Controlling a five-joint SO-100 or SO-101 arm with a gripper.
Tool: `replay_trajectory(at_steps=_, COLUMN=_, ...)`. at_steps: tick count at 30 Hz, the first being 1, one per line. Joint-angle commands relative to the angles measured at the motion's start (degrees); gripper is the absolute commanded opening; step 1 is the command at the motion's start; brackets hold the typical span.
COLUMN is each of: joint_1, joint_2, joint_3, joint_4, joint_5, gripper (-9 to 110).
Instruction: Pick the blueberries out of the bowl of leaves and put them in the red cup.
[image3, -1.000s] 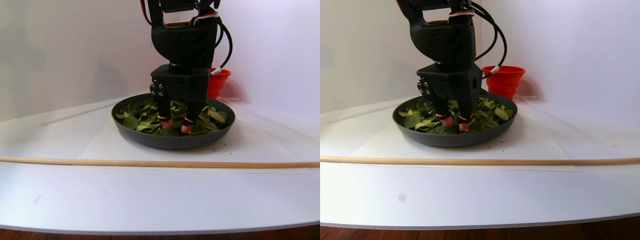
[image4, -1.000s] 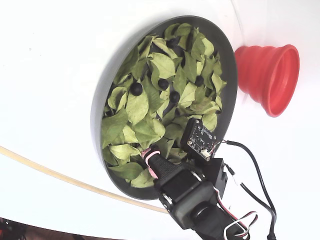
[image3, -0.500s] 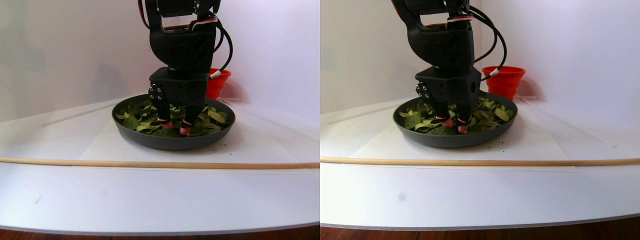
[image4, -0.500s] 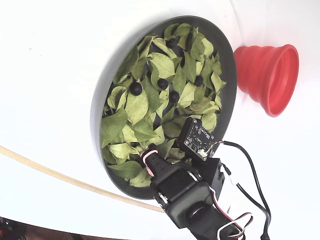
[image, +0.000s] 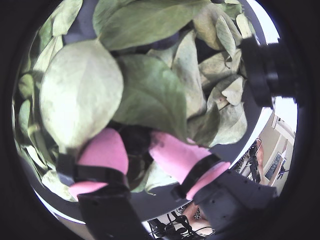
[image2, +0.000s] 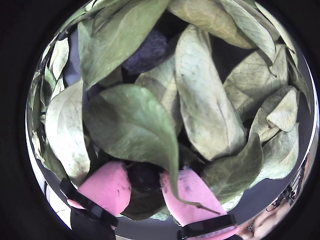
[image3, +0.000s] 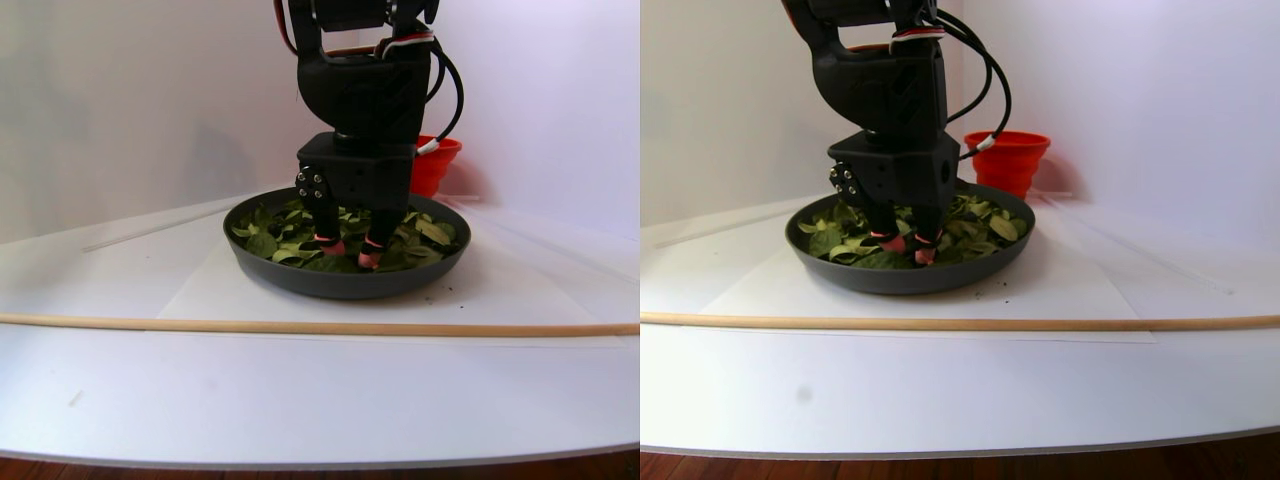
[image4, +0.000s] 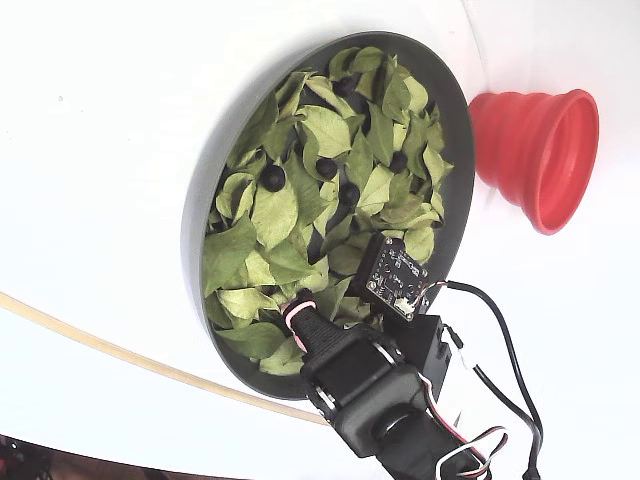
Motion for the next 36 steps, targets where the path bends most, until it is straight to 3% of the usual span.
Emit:
replay_trajectory(at_steps=1, joint_1=0.9, joint_2=4.0, joint_3=0.4, joint_4=1.0, joint_5=-0.6, gripper=10)
replay_trajectory(at_steps=36, joint_1=3.9, joint_2=20.8, joint_3=0.3, joint_4=11.3, joint_5=-5.8, gripper=10)
